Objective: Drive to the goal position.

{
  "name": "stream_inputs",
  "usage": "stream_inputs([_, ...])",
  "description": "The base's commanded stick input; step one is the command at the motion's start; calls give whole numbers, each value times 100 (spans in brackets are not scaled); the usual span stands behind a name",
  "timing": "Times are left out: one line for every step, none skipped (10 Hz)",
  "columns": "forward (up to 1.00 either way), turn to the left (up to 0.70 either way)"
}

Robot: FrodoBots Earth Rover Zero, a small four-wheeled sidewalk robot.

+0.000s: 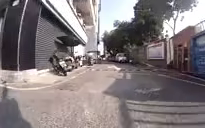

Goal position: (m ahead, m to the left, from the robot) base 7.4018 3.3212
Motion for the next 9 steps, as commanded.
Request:
stream_inputs([70, 0])
stream_inputs([70, 0])
stream_inputs([70, 0])
stream_inputs([70, 0])
stream_inputs([70, 0])
stream_inputs([70, 0])
stream_inputs([70, 0])
stream_inputs([70, 0])
stream_inputs([70, 0])
